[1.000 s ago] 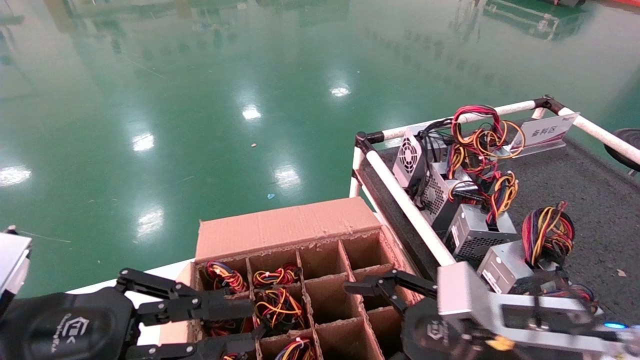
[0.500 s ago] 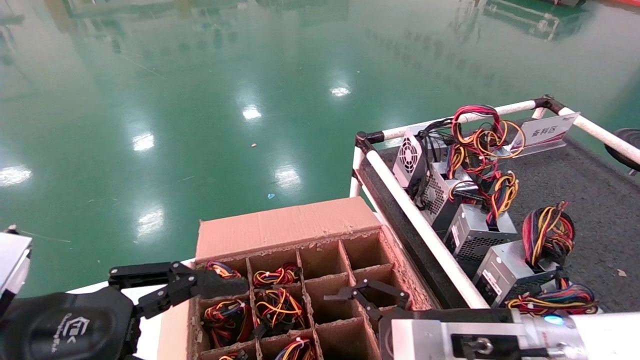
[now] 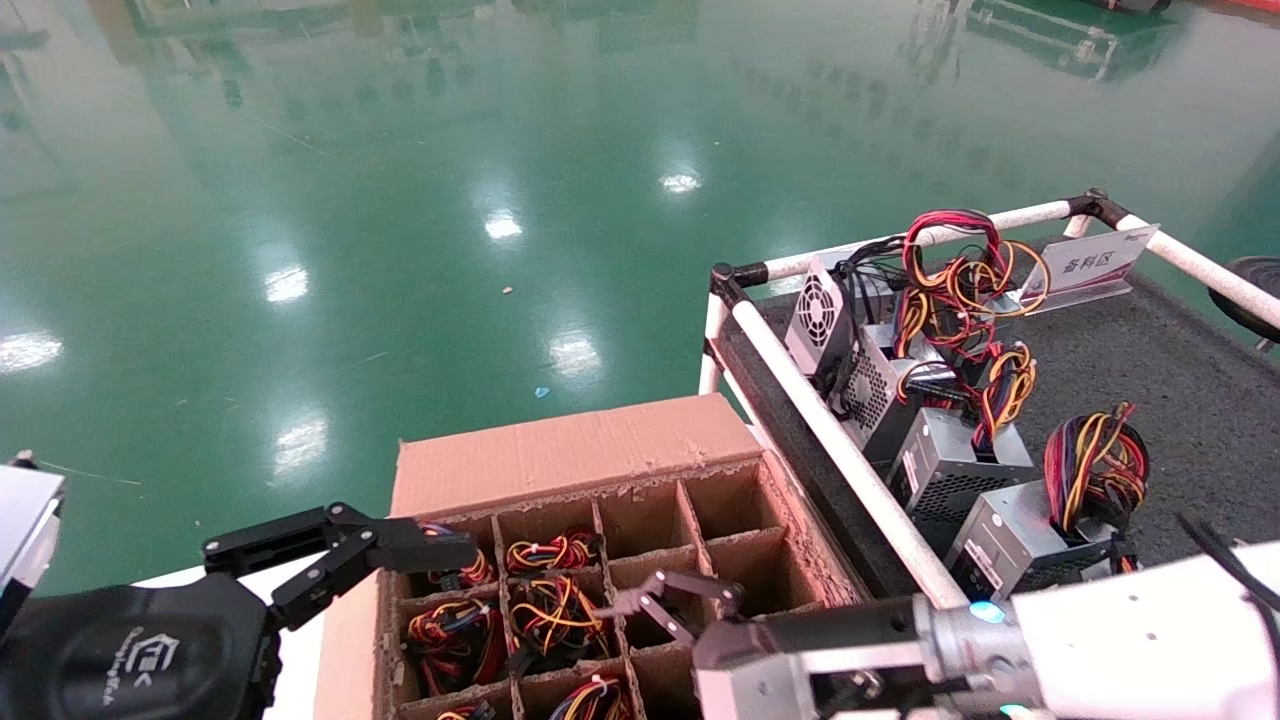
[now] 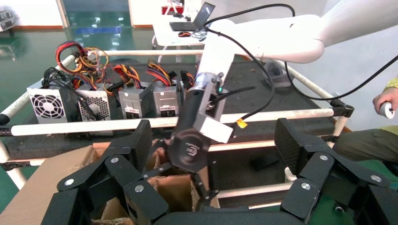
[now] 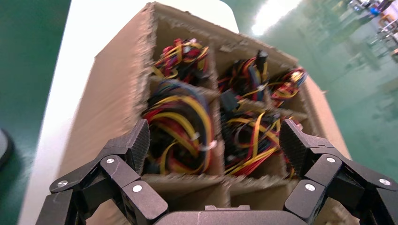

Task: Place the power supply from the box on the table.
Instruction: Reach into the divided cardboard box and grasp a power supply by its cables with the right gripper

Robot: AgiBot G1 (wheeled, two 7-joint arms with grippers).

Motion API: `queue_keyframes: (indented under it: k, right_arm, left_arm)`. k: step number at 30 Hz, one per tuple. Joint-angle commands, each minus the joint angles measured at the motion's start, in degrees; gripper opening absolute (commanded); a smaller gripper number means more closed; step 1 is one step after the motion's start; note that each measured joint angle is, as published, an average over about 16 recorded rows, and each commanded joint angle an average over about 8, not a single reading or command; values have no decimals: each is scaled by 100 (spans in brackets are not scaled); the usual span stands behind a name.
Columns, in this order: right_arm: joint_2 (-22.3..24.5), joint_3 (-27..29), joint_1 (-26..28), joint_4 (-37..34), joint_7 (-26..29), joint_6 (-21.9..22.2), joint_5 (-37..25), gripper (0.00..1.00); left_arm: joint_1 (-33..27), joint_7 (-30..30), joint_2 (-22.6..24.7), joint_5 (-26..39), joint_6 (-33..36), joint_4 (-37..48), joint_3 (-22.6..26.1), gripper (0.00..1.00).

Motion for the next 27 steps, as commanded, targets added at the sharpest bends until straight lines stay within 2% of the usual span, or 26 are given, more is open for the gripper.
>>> queue_keyframes:
  k: [1, 6, 7, 8, 16, 27]
  right_arm:
    - [-122, -18, 83, -139, -59, 31, -27, 80]
    - [-292, -90, 227, -275, -159, 4, -114, 17]
    - [-312, -109, 249, -290, -198, -15, -138, 6]
    - [-326, -128, 268, -302, -246, -35, -164, 1]
    - [-411, -211, 388, -479, -664, -75, -330, 0]
    - [-588, -259, 521, -733, -908, -19, -429, 0]
  left_arm:
    - [0, 0, 0, 0, 0, 0, 1, 100]
    - [0, 1, -1, -1, -1, 0, 2, 100]
    - [0, 1, -1, -1, -1, 0, 2, 100]
    - [-1, 1, -1, -2, -1, 0, 2, 100]
    - [-1, 2, -2, -3, -2, 0, 5, 100]
    - [-2, 4, -3, -5, -3, 0, 8, 100]
